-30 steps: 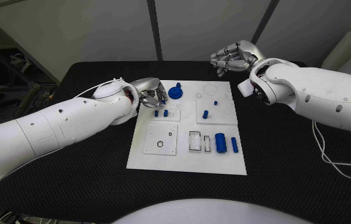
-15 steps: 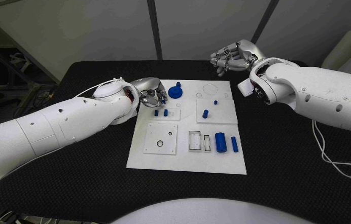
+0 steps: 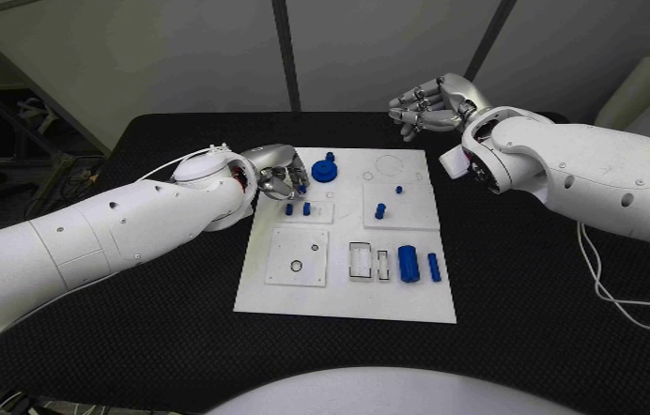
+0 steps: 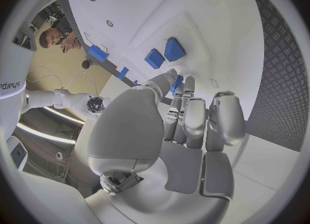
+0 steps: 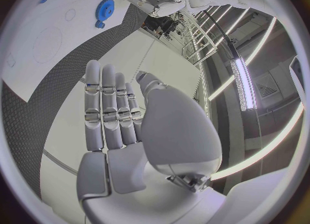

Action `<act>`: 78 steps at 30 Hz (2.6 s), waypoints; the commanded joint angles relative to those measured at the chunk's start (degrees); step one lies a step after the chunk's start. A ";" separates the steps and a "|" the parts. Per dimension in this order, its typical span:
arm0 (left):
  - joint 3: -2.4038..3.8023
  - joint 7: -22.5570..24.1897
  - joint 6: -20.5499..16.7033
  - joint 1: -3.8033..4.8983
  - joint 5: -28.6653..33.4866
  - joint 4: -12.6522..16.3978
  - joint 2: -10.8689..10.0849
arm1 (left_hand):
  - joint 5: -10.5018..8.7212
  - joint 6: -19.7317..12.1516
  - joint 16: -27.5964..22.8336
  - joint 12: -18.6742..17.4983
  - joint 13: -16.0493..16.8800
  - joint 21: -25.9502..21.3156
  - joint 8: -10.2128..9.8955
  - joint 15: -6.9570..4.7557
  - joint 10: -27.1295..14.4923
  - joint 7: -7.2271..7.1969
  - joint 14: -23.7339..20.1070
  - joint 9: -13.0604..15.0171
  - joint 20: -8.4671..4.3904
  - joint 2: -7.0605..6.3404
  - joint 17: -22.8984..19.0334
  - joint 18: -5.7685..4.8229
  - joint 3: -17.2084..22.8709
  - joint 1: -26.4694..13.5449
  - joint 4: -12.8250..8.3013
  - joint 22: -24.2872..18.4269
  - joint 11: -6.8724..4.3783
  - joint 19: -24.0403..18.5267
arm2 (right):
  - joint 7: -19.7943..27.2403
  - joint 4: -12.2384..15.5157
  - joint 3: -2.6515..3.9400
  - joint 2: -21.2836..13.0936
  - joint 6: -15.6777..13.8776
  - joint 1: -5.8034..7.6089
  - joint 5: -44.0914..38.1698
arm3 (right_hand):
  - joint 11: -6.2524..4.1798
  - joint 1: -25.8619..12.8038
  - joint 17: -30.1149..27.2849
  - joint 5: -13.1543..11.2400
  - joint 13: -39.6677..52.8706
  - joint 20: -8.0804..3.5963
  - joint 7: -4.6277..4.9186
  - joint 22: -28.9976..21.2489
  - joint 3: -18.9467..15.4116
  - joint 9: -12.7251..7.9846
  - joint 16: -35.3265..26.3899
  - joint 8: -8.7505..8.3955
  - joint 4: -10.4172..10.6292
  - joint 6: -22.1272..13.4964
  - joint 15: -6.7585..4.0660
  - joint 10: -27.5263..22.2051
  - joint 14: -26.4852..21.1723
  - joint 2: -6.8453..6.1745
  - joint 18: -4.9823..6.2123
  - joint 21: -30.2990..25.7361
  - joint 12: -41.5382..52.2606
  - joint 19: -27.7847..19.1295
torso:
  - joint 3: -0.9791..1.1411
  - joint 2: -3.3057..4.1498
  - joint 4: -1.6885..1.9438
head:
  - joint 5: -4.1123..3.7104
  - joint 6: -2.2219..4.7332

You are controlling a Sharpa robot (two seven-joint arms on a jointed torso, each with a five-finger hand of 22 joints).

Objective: Assemble the parts on the task board

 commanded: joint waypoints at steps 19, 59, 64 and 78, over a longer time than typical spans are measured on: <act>0.06 -0.82 -1.35 0.05 0.01 1.07 -2.46 | -0.06 -6.67 -1.26 -1.37 0.26 -3.00 -2.41 0.50 -2.99 -0.19 -1.46 -2.21 0.44 -0.41 -2.98 -2.93 -2.02 -0.33 0.53 4.04 0.65 -1.13 | -4.25 0.51 0.02 -1.53 2.80 0.11 -9.83 | 0.17 2.36 1.37 -2.07 -4.12 -0.94 0.25 0.77 1.53 0.09 2.22 0.00 -1.75 -0.03 -0.67 -2.13 6.70 0.58 0.77 2.16 -1.72 5.14 | -0.12 -0.09 0.03 | -0.13 0.18; 1.36 27.17 -19.25 -2.12 66.32 16.05 -14.23 | -0.09 -1.03 -25.95 6.29 1.65 -43.62 2.28 2.76 -8.27 1.53 -24.45 -2.88 2.89 1.82 -34.50 3.05 -2.48 0.00 0.78 -17.04 2.26 -23.79 | -18.26 8.87 -1.52 -3.98 10.25 -6.79 -59.44 | -0.16 2.34 24.91 -6.88 -15.14 -1.54 -1.14 47.73 7.47 0.04 37.55 -0.67 -3.86 2.25 -0.92 -3.68 10.20 -2.33 -5.48 44.82 -1.72 14.19 | -1.01 -0.61 -0.21 | -3.15 2.49; 1.36 27.23 -19.02 -2.13 66.69 16.40 -14.19 | -0.08 -1.03 -26.03 6.39 1.65 -43.72 2.31 2.77 -8.37 1.56 -24.53 -2.90 2.89 1.83 -34.56 3.05 -2.55 0.05 0.73 -17.13 2.28 -23.81 | -18.94 8.64 -1.52 -3.25 10.00 -6.96 -60.15 | -0.09 2.43 25.76 -6.73 -15.63 -1.52 -1.04 48.80 7.82 0.00 39.01 -0.85 -4.01 2.06 -0.92 -3.61 10.33 -2.31 -5.64 45.68 -1.81 14.33 | -1.02 -0.51 -0.22 | -3.21 2.21; 1.36 26.86 -18.67 -2.13 67.55 16.44 -14.12 | -0.06 -1.22 -26.19 6.61 1.60 -43.97 2.28 2.82 -8.71 1.72 -24.67 -3.00 2.89 1.94 -34.71 3.03 -2.69 0.18 0.64 -17.34 2.37 -23.83 | -20.62 7.96 -1.51 -2.05 12.53 -7.05 -61.23 | -0.45 3.01 28.62 -6.03 -16.41 -1.50 -1.31 52.49 9.50 0.22 43.56 -0.41 -4.75 3.22 -1.27 -2.18 10.69 -1.38 -6.24 48.50 -1.32 15.26 | -1.04 -0.66 -0.22 | -3.10 1.61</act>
